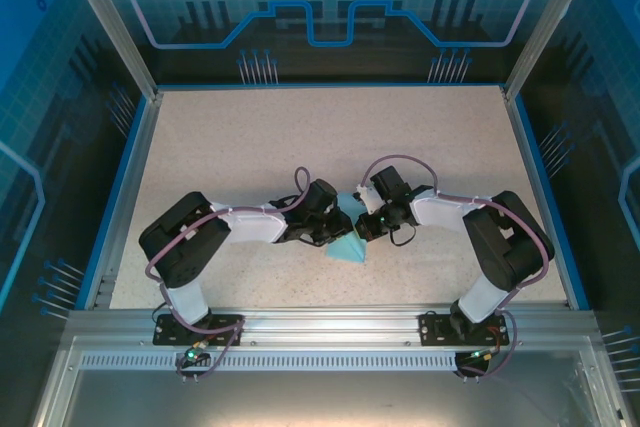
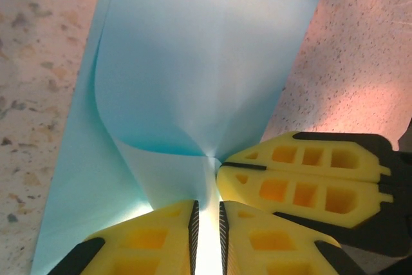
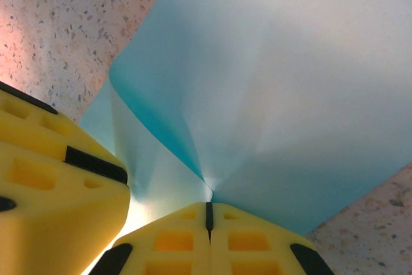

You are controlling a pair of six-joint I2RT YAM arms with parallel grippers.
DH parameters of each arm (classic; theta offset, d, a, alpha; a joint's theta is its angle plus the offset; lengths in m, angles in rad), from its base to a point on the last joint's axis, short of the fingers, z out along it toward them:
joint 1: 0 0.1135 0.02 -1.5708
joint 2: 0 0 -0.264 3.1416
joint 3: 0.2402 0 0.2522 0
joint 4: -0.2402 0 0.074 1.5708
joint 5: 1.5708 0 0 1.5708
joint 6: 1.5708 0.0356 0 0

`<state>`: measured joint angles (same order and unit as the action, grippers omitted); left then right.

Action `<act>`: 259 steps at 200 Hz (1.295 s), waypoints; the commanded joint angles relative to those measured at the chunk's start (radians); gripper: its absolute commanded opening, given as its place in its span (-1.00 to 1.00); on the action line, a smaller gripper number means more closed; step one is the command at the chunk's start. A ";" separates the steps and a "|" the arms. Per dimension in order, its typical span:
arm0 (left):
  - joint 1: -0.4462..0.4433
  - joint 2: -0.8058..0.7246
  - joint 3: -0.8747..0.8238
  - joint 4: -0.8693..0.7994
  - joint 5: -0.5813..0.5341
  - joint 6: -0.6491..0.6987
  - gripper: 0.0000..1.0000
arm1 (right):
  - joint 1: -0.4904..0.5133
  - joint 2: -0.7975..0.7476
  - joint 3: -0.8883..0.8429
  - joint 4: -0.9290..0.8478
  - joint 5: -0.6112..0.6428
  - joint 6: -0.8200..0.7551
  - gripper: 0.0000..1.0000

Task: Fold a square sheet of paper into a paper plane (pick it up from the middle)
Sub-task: Fold the triangle a second time at the center of the table.

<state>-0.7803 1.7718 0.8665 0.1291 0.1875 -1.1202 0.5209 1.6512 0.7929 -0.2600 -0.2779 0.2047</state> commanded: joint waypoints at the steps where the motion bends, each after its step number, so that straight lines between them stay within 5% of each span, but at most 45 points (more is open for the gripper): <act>1: 0.013 -0.026 -0.006 0.032 -0.007 0.006 -0.58 | -0.010 0.025 0.010 -0.009 -0.008 -0.008 -0.91; 259: 0.024 0.058 -0.042 0.055 -0.016 -0.021 -0.65 | -0.010 0.025 0.007 -0.008 -0.002 -0.004 -0.90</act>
<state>-0.7628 1.8187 0.8513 0.1734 0.1875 -1.1282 0.5209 1.6527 0.7940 -0.2596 -0.2779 0.2047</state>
